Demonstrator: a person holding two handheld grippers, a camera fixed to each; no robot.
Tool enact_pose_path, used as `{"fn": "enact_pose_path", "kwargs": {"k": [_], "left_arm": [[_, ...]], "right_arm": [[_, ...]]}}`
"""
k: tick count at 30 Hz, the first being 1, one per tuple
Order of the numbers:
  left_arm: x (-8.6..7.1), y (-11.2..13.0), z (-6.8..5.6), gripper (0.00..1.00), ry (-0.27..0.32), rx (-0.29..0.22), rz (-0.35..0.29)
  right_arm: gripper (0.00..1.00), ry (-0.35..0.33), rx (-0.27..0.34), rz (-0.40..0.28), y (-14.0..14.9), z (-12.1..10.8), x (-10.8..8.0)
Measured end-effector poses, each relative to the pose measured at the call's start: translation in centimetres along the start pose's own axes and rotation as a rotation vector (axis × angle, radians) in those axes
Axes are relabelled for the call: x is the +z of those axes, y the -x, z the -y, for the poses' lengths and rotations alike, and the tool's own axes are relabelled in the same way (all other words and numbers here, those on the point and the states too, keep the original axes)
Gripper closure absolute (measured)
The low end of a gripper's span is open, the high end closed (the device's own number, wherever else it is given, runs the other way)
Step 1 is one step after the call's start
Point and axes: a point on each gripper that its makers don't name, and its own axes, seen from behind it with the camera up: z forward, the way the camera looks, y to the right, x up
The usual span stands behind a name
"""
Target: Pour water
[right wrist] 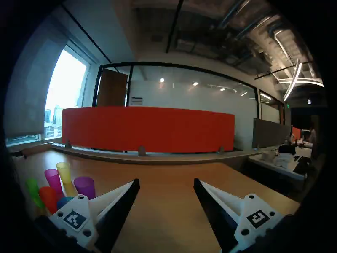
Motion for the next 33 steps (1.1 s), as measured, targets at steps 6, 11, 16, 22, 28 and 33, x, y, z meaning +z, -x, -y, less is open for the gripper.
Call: {"fn": "enact_pose_path", "kwargs": {"k": [6,11,16,22,28,33], "left_arm": [[0.0,0.0,0.0,0.16,0.003,0.001,0.003],[0.0,0.0,-0.1,0.16,0.005,0.003,0.005],[0.0,0.0,-0.1,0.16,0.007,0.004,0.005],[0.0,0.0,-0.1,0.16,0.007,0.004,0.005],[0.0,0.0,-0.1,0.16,0.007,0.005,0.006],[0.0,0.1,-0.1,0.16,0.007,0.005,0.006]], "right_arm": [[0.01,0.004,-0.009,-0.004,-0.1,-0.2,-0.2],[0.0,0.002,-0.012,-0.006,-0.3,0.0,-0.4],[0.0,-0.002,-0.024,-0.022,-0.7,0.0,-0.3],[0.0,-0.007,-0.04,-0.045,-1.0,0.1,-0.4],[0.0,-0.02,-0.07,-0.065,-0.7,0.5,-0.4],[0.01,-0.031,-0.075,-0.08,-0.6,0.9,-0.3]]}}
